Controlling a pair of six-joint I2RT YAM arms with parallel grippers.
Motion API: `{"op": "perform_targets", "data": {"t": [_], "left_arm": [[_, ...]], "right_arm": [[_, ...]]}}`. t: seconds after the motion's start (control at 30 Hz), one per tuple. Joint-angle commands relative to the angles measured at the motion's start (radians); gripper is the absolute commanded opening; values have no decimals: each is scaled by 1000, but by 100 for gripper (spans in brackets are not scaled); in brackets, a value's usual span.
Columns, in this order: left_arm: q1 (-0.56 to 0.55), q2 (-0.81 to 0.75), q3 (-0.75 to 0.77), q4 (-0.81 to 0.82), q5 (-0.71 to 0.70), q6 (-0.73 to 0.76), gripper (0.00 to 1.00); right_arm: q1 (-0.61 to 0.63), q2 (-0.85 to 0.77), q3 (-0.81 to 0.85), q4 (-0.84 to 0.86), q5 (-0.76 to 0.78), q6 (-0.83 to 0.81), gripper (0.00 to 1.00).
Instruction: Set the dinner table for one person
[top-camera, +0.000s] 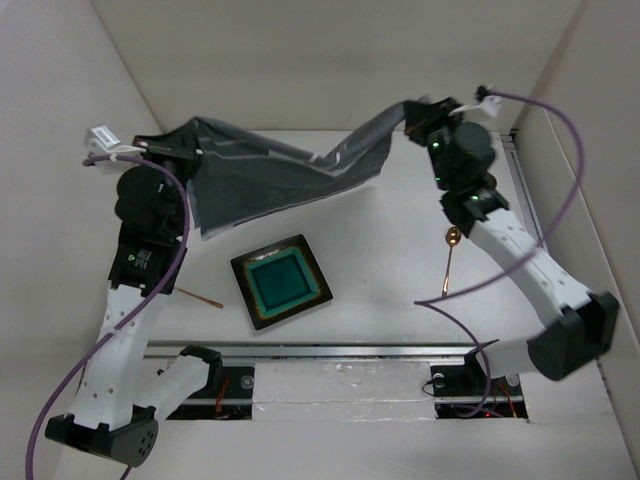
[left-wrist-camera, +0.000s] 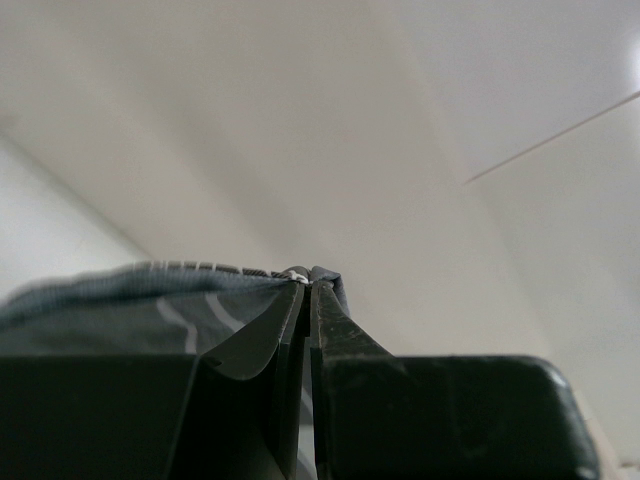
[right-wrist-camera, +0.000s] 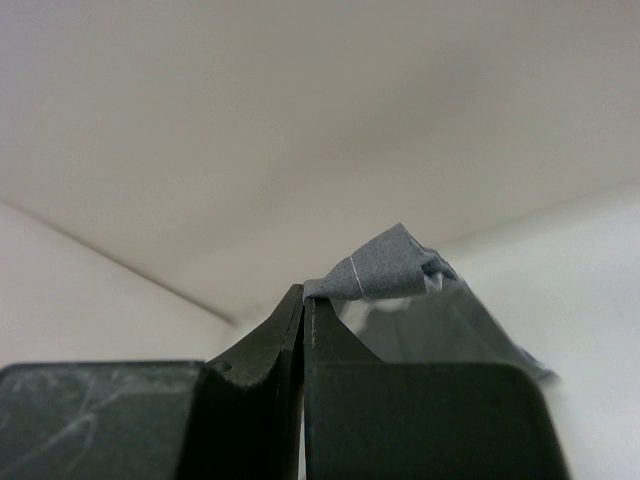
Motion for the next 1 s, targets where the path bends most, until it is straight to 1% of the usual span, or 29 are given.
{"op": "perform_targets", "data": {"t": [0.0,0.03,0.13,0.2,0.23,0.3,0.33,0.37,0.4,0.47,0.5,0.53,0.57,0.63,0.67,0.7,0.73,0.77,0.8,0.83,0.87,0.9,0.93,0.97], "left_arm": [[-1,-19,165,104,-80,87,0],[-1,-21,187,99,-80,101,0],[-1,-37,247,86,-101,136,0],[-1,-54,253,96,-90,151,0],[-1,-57,253,95,-83,151,0],[-1,-56,233,93,-43,148,0],[-1,-53,221,92,-31,142,0],[-1,-42,199,95,-12,121,0],[-1,-33,155,101,-5,116,0],[-1,14,119,102,0,101,0],[-1,36,100,104,0,99,0],[-1,65,95,116,3,102,0],[11,129,96,116,17,102,0],[57,204,130,127,63,102,0],[69,334,215,119,86,117,0],[69,335,216,119,86,118,0],[69,384,254,98,91,127,0],[82,480,355,89,112,136,0],[101,522,416,78,130,154,0],[115,627,479,44,199,157,0],[129,681,638,11,233,156,0],[146,735,726,-56,270,144,0],[167,787,797,-77,296,142,0],[168,870,923,-92,330,141,0]], "right_arm": [[-4,-218,135,-38,83,-219,0],[5,-252,147,-81,81,-238,0],[5,-375,163,-138,61,-275,0],[5,-413,176,-169,40,-287,0],[5,-436,187,-219,34,-292,0],[5,-444,206,-256,26,-308,0],[5,-441,216,-308,26,-312,0],[-7,-438,215,-324,28,-315,0],[-25,-432,212,-335,28,-315,0],[-48,-412,172,-327,20,-315,0],[-82,-397,161,-323,15,-313,0],[-99,-378,152,-315,6,-310,0],[-117,-325,150,-313,-21,-309,0],[-163,-251,172,-307,-69,-293,0],[-186,-128,221,-286,-142,-275,0],[-187,-126,221,-286,-143,-275,0],[-196,-78,251,-284,-184,-269,0],[-208,14,318,-286,-202,-256,0],[-208,59,359,-286,-218,-253,0],[-228,100,403,-290,-239,-250,0],[-228,146,454,-293,-253,-241,0],[-243,235,567,-325,-265,-236,0],[-254,281,630,-350,-315,-226,0],[-275,323,690,-367,-330,-204,0]]}}
